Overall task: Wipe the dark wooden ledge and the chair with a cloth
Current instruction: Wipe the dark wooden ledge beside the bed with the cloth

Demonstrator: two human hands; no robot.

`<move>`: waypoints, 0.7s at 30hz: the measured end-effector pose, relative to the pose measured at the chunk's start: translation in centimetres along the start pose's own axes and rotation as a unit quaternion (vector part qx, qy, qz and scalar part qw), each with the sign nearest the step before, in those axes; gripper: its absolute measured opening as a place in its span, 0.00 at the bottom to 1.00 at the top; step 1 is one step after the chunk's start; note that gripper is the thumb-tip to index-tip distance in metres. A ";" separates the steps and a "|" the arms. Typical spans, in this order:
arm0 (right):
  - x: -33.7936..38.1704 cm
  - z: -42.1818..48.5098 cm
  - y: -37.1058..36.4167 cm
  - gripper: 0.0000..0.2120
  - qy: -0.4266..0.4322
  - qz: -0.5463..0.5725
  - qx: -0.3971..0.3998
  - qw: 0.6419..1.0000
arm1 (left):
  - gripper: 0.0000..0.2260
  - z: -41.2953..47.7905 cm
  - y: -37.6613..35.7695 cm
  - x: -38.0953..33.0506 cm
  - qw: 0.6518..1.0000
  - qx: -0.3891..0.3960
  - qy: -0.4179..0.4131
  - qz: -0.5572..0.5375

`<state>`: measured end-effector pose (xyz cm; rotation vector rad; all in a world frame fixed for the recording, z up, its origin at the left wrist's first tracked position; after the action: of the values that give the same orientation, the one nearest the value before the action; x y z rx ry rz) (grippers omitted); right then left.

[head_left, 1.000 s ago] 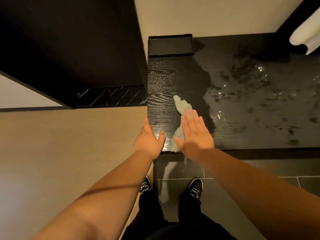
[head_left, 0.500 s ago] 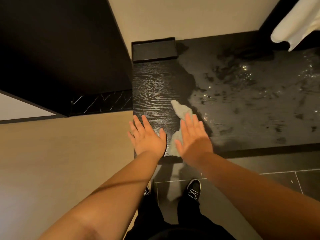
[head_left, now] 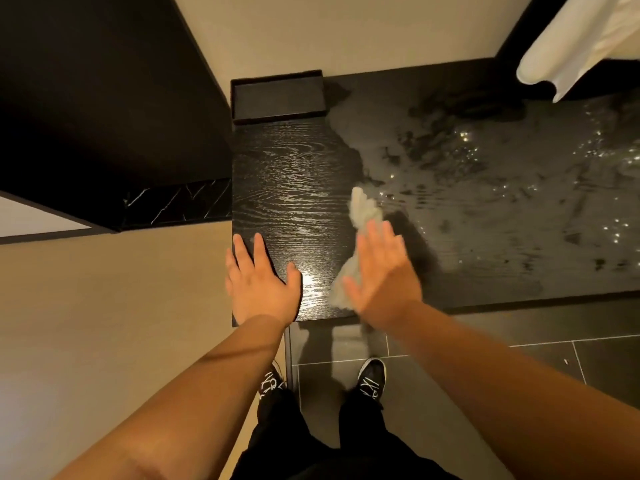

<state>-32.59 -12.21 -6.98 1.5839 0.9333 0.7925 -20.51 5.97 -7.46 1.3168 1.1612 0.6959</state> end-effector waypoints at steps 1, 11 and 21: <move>1.0 -0.4 -0.5 0.42 0.050 0.019 -0.007 0.999 | 0.37 0.0 0.0 0.0 1.000 -0.002 0.000 0.000; -7.6 0.1 -0.8 0.40 0.034 0.013 -0.033 0.999 | 0.37 0.0 0.1 0.0 1.000 -0.007 -0.003 0.003; -5.6 -0.5 -1.5 0.40 0.173 0.039 -0.039 0.983 | 0.36 -0.2 0.6 -0.2 1.000 0.002 -0.002 0.008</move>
<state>-35.90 -16.73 -8.49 1.4466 1.0763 1.1714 -20.68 5.96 -6.84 1.3311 1.1508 0.7032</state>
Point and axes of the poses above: each hand's wrist, its own z-axis towards the middle knuckle, its own y-axis out of the back of the hand, x = y × z, the point moved 1 cm from there along z, towards the middle knuckle, and after that the axes turned 5 degrees about -y, right-handed, at the moved point
